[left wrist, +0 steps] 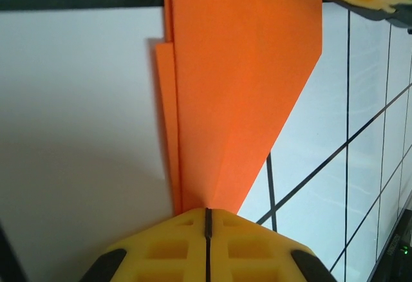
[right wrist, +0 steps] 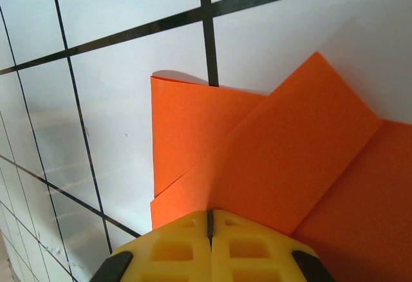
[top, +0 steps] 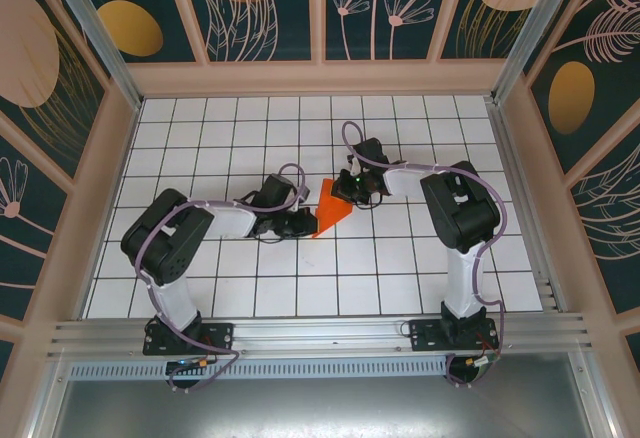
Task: Fold a paper plane with a square sheet of paper (pick it up from the middle)
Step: Fourth fold the wing at the center of the table.
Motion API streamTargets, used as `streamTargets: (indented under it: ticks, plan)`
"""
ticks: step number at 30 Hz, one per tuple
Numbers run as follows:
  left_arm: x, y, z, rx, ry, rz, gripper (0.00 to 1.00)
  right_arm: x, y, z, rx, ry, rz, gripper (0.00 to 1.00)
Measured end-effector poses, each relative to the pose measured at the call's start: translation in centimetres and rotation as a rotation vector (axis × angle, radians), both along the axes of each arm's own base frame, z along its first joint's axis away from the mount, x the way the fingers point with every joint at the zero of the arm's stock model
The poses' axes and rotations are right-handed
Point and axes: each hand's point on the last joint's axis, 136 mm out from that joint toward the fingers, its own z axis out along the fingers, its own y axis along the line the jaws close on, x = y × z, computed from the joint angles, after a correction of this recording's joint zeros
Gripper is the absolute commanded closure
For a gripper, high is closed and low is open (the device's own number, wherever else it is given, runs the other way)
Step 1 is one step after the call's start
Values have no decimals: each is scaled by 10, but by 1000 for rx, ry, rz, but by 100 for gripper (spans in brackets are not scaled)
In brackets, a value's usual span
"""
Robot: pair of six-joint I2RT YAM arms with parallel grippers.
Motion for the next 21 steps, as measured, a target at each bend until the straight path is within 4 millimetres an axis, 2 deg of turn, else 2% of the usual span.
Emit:
streamTargets:
  ticks: [10, 15, 21]
  plan:
    - [-27, 17, 2, 36, 31, -11, 96, 0, 0, 0, 0, 1, 0, 100]
    - [-18, 13, 24, 12, -37, -7, 96, 0, 0, 0, 0, 1, 0, 100]
    - [13, -8, 58, -46, -135, -9, 97, 0, 0, -1, 4, 1, 1, 100]
